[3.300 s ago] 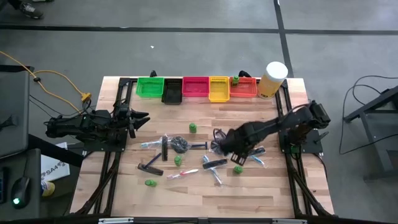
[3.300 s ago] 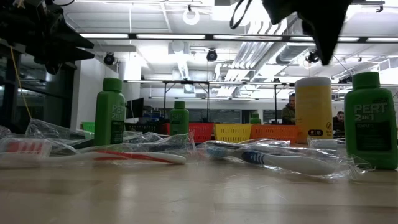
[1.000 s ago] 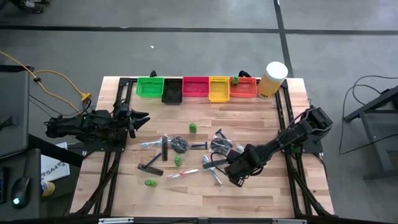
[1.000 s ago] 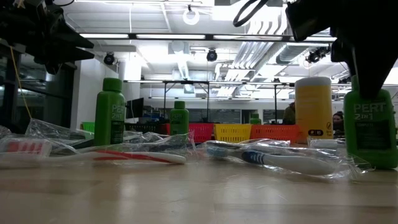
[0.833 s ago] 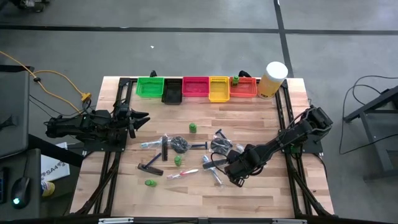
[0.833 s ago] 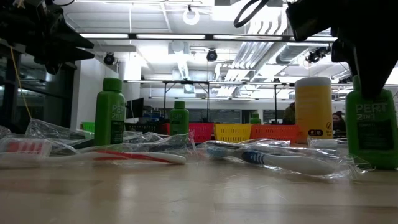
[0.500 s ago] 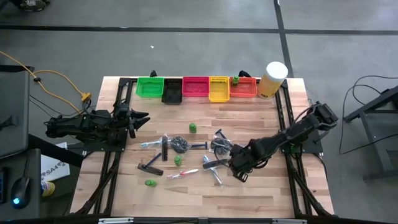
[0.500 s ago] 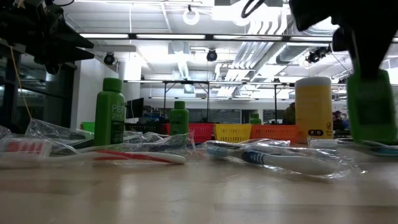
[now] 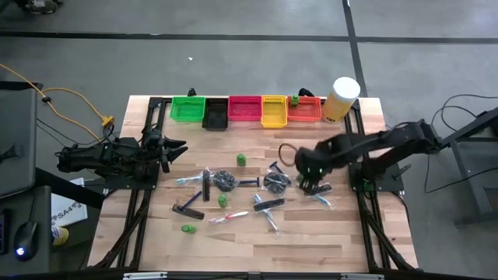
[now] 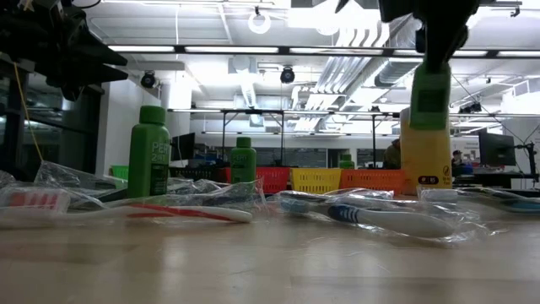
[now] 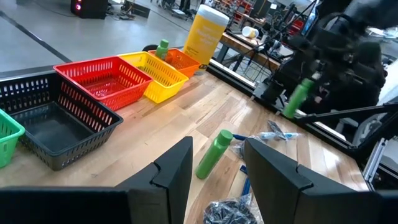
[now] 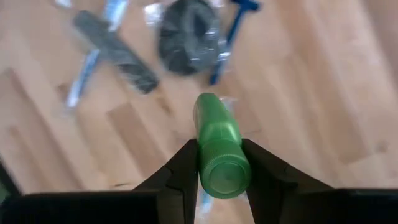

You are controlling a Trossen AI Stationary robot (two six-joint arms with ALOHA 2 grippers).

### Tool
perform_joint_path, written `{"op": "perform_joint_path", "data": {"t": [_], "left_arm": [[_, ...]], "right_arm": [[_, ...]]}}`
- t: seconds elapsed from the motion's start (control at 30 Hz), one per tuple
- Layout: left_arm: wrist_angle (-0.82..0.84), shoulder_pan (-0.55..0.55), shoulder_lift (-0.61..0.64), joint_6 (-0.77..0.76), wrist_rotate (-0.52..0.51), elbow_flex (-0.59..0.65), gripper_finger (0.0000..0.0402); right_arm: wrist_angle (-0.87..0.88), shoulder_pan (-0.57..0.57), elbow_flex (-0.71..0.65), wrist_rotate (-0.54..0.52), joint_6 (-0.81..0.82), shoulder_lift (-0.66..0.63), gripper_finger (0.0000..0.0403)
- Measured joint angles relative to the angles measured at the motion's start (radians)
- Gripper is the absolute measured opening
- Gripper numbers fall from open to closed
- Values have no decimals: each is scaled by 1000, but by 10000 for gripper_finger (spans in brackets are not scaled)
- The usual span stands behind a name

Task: Pick & Place Travel size toiletries
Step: Put the green shampoo bottle into the orange basket

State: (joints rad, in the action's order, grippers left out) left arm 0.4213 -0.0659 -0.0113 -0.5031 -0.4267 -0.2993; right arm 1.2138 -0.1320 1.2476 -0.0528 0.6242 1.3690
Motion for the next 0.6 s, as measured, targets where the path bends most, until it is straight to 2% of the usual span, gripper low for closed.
{"op": "perform_joint_path", "data": {"t": [0.13, 0.4, 0.6], "left_arm": [[0, 0, 0, 0, 0, 0, 147], [0, 0, 0, 0, 0, 0, 147], [0, 0, 0, 0, 0, 0, 147]], "right_arm": [[8, 162, 0, -12, -189, -4, 93], [-18, 504, 0, -103, -560, -4, 94], [-148, 724, 1, -96, -815, 7, 94]]}}
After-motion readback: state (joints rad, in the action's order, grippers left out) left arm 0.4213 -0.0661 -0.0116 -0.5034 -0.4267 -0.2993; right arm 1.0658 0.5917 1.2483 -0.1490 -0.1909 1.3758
